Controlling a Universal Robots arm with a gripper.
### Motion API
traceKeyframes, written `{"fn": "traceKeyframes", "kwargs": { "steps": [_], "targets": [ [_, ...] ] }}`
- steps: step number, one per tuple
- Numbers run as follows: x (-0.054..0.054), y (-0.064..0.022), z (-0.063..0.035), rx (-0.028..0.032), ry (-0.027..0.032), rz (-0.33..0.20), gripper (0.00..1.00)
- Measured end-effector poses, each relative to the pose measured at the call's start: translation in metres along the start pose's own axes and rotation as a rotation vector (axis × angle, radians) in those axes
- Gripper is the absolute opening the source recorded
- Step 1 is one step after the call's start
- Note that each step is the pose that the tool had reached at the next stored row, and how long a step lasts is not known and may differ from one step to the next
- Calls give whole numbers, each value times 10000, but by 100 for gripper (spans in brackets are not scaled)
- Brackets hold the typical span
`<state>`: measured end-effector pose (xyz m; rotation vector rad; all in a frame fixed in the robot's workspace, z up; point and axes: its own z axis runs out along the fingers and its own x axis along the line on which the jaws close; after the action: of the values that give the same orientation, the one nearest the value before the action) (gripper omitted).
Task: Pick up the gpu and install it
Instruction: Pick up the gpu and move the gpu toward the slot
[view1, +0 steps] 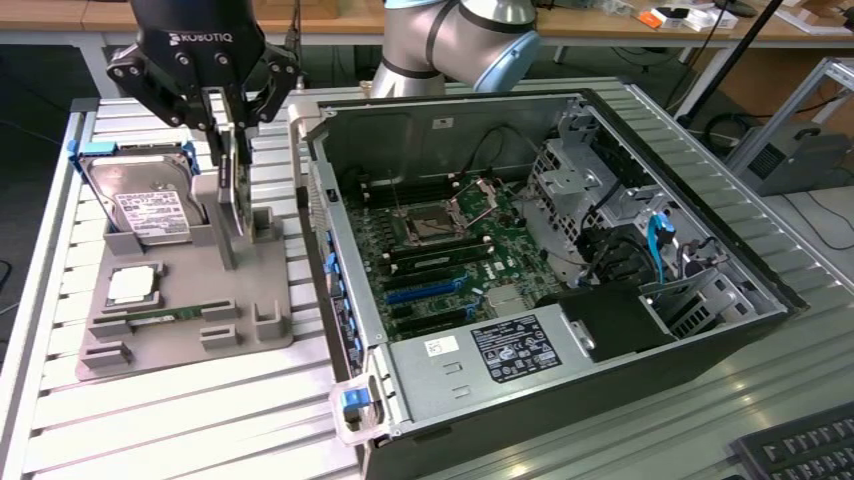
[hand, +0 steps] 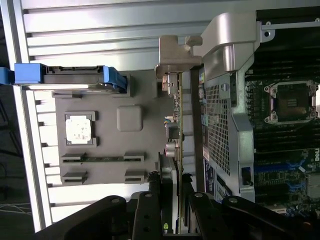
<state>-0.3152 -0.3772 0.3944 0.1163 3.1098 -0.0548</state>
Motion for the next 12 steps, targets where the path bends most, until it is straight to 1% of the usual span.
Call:
{"fn": "traceKeyframes", "kwargs": {
  "steps": [12],
  "targets": [
    [-1,-1,-34,0,1,0,27]
  ]
}}
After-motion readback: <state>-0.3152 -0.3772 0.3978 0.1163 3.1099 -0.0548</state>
